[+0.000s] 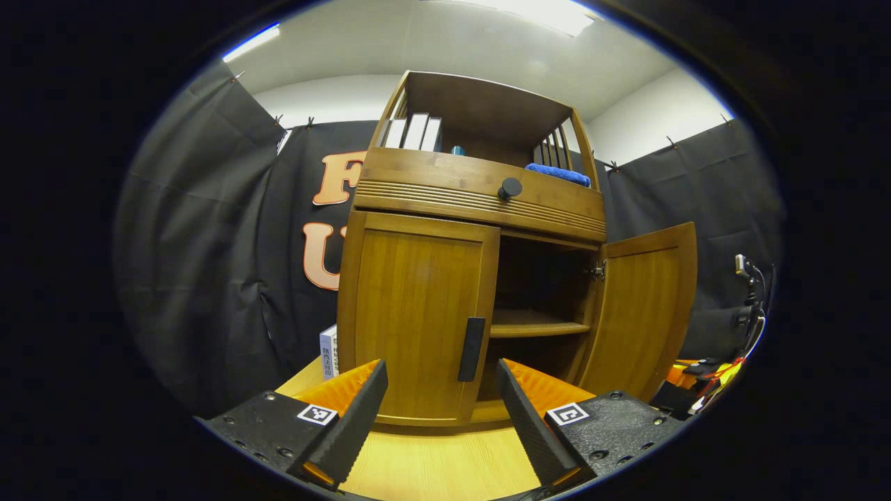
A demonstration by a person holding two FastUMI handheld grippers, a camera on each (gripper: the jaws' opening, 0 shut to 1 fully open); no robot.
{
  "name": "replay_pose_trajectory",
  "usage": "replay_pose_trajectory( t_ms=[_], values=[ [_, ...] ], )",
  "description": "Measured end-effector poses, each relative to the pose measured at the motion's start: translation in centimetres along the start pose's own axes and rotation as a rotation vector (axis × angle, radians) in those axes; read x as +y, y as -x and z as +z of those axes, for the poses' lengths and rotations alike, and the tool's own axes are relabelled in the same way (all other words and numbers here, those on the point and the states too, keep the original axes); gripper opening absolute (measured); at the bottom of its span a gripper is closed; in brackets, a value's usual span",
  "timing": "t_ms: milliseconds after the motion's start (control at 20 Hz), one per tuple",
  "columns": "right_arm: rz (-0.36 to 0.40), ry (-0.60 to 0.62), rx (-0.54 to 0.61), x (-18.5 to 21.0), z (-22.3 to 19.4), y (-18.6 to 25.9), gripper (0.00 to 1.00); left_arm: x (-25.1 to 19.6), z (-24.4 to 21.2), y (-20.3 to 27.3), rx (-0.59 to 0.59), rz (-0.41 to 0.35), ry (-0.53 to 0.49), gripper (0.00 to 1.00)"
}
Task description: Open the right door of the double-door shoe cabinet with the right hand, and open the left door with the left hand.
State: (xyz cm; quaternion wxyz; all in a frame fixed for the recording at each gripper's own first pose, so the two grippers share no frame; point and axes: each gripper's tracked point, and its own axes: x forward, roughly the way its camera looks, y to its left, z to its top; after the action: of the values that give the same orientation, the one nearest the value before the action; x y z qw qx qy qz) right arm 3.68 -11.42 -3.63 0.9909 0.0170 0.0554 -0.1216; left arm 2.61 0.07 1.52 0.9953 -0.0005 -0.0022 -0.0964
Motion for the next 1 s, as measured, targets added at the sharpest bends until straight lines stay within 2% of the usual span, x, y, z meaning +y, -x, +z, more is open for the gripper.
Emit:
replay_pose_trajectory(
  t_ms=[300,500,650,700,750,1000],
  values=[
    [0.054,-0.007,0.012,-1.8,0.1,-0.2,0.07,-2.1,-0.3,-1.5,-0.005,0.037,-0.011,0.92],
    [0.054,-0.001,0.012,-4.0,0.3,0.1,0.08,-4.3,-0.3,-2.1,-0.013,0.041,-0.018,0.92],
    [0.021,-0.001,0.004,-6.6,0.5,0.3,0.08,-5.5,-0.4,-2.8,-0.016,0.042,-0.019,0.92],
    [0.007,-0.001,0.001,-7.7,0.6,0.4,0.07,-5.8,-0.4,-2.9,-0.017,0.042,-0.019,0.95],
    [-0.008,-0.001,0.000,-8.6,0.6,0.6,0.07,-6.2,-0.4,-3.0,-0.018,0.041,-0.022,0.92],
    [-0.083,0.023,-0.013,-11.9,0.9,1.7,0.08,-6.6,-0.5,-4.2,-0.009,0.033,-0.030,0.92]
  ],
)
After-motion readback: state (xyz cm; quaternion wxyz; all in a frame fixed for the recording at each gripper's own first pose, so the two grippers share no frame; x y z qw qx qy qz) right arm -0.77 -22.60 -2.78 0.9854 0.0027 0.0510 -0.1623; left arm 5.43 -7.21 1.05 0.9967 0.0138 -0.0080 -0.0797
